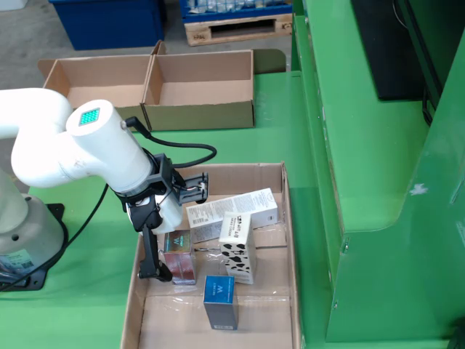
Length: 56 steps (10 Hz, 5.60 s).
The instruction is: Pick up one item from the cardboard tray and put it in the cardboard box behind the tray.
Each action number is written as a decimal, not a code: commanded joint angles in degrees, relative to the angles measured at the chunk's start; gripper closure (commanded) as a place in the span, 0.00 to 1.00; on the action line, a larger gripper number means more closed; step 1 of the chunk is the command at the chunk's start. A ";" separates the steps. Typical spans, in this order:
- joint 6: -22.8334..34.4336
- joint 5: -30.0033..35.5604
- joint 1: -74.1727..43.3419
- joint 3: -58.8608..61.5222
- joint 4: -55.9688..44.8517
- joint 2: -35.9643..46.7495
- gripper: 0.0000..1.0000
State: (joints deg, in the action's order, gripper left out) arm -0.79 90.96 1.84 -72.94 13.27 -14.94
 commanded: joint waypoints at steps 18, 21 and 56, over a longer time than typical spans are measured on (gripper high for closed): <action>-0.34 -0.29 -0.46 -8.32 12.75 -2.89 0.00; 0.34 0.09 -1.17 -6.10 12.97 -5.71 0.00; 1.24 0.60 -2.04 -4.17 13.25 -7.82 1.00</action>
State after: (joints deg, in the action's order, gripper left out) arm 0.17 92.02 0.26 -79.01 25.83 -23.90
